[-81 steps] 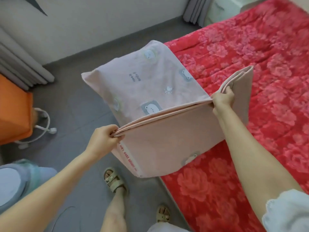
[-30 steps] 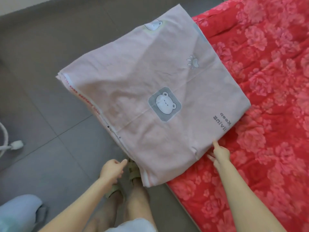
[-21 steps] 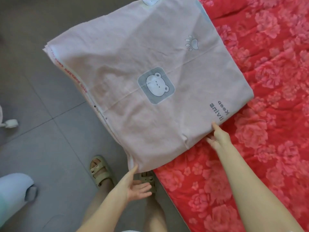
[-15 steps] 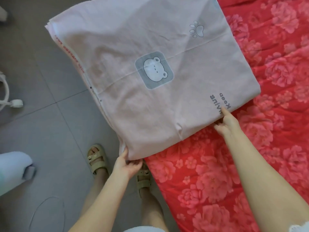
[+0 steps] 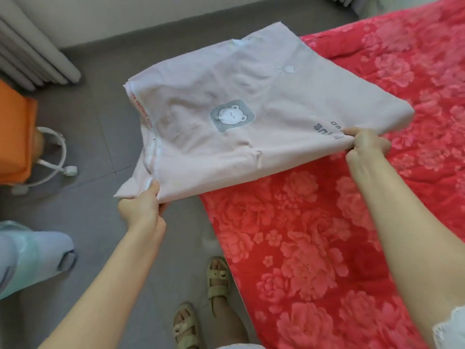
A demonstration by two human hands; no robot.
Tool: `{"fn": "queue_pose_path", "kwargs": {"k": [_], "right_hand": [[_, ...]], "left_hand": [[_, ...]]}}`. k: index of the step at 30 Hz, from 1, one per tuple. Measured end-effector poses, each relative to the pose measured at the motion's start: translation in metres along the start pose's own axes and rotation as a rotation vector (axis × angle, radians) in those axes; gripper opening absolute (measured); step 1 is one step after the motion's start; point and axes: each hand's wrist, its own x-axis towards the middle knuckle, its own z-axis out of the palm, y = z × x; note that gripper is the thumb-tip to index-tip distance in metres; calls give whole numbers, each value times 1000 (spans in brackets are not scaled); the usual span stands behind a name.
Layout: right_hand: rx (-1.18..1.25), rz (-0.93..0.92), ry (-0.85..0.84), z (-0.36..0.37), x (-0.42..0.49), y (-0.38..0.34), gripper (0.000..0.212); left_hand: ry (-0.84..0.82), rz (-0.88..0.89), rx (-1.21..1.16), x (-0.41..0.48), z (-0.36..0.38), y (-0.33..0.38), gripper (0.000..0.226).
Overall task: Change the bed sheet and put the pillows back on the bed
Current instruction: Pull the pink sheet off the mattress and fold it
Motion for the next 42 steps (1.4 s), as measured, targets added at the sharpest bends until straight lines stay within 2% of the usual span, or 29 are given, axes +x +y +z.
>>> {"fn": "queue_pose_path", "kwargs": {"k": [5, 7, 10, 11, 13, 15, 18, 20, 23, 29, 32, 37, 40, 42], "right_hand": [[52, -156, 35, -61, -77, -62, 43], [35, -180, 74, -111, -111, -66, 46], [26, -210, 154, -200, -140, -51, 50], [14, -198, 166, -229, -145, -44, 50], [-9, -146, 156, -277, -154, -29, 30], [-37, -87, 178, -311, -157, -8, 35], [-136, 33, 260, -340, -165, 26, 35], [-198, 77, 290, -350, -166, 43, 44], [-257, 69, 261, -354, -165, 46, 53], [-319, 83, 226, -335, -140, 21, 55], [-372, 63, 178, -312, -128, 7, 45], [-308, 7, 29, -245, -104, -19, 15], [-236, 2, -52, -186, -73, -32, 9], [-168, 18, -168, -147, -45, -31, 22]], "left_hand": [[-131, 103, -60, -66, -38, 82, 37], [-199, 88, -44, -97, -70, 89, 41], [-305, 32, 61, -140, -131, 71, 35], [-333, 7, 105, -152, -151, 60, 34], [-398, -31, 162, -172, -184, 39, 32], [-426, -47, 208, -182, -203, 24, 31], [-364, -122, 226, -185, -217, 11, 31], [-314, -175, 233, -182, -225, 1, 41], [-275, -177, 269, -178, -234, -9, 49], [-257, -207, 249, -173, -194, 5, 34], [-204, -296, 226, -158, -163, 14, 15], [-194, -369, 168, -110, -110, 38, 15], [-190, -297, 79, -79, -60, 52, 19], [-224, -179, 24, -59, -23, 53, 12]]}}
